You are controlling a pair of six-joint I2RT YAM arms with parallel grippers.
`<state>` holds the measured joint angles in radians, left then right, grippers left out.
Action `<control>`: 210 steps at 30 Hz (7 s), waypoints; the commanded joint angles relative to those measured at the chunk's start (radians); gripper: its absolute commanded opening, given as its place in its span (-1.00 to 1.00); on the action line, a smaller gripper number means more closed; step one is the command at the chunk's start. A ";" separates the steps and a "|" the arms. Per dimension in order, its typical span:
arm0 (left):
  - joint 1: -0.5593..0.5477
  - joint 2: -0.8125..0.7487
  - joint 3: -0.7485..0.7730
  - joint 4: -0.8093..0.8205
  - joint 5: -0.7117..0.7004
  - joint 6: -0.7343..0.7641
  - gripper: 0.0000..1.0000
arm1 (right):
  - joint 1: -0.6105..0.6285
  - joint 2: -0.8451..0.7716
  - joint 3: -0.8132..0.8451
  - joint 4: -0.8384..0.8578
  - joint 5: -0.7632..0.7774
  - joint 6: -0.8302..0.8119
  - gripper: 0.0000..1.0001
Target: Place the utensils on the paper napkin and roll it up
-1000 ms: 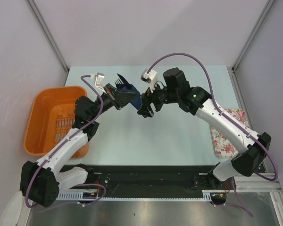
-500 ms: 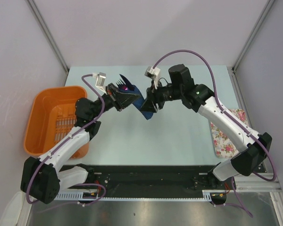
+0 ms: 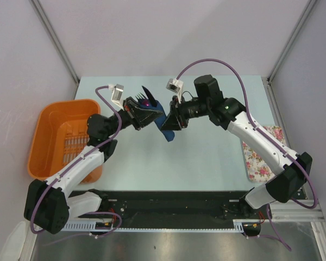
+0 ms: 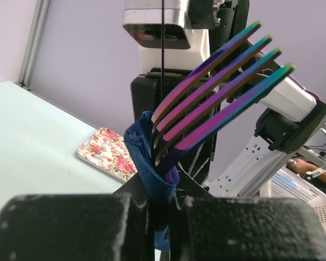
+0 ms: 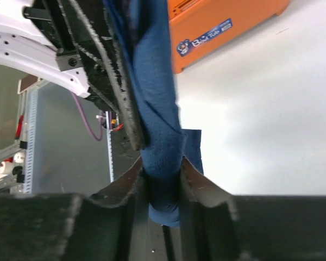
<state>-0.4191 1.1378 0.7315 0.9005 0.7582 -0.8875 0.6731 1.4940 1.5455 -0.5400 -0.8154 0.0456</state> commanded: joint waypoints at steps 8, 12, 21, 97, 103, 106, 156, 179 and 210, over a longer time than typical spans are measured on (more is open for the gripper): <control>-0.010 -0.027 0.011 0.026 0.013 0.019 -0.52 | -0.007 -0.023 0.021 0.068 0.002 0.050 -1.00; -0.010 -0.067 -0.017 -0.066 0.026 0.082 0.21 | -0.015 -0.032 0.030 0.069 0.024 0.039 -1.00; -0.004 -0.075 -0.046 -0.109 -0.005 0.107 0.77 | 0.006 -0.063 0.039 0.077 0.025 0.019 -1.00; 0.059 0.070 0.049 0.230 0.069 -0.171 -1.00 | -0.116 -0.025 -0.009 0.120 -0.088 0.175 0.43; 0.049 0.076 0.054 0.233 0.072 -0.179 -1.00 | -0.080 0.000 0.030 0.130 -0.050 0.151 0.56; 0.048 0.076 0.054 0.235 0.070 -0.180 -1.00 | -0.050 0.009 0.033 0.149 -0.053 0.142 0.55; 0.051 0.129 0.057 0.307 0.064 -0.231 -1.00 | -0.032 0.051 0.068 0.138 -0.044 0.128 -0.17; 0.055 0.120 0.023 0.321 0.110 -0.145 0.33 | -0.116 0.022 0.007 0.137 -0.064 0.149 -1.00; 0.066 0.017 -0.041 -0.015 0.185 0.219 0.57 | -1.291 0.089 -0.348 -0.795 0.088 -0.810 -1.00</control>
<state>-0.3576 1.1648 0.6941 0.8722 0.9241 -0.7059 -0.5941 1.5517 1.2308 -1.2617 -0.7124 -0.6674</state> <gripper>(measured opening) 0.787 0.216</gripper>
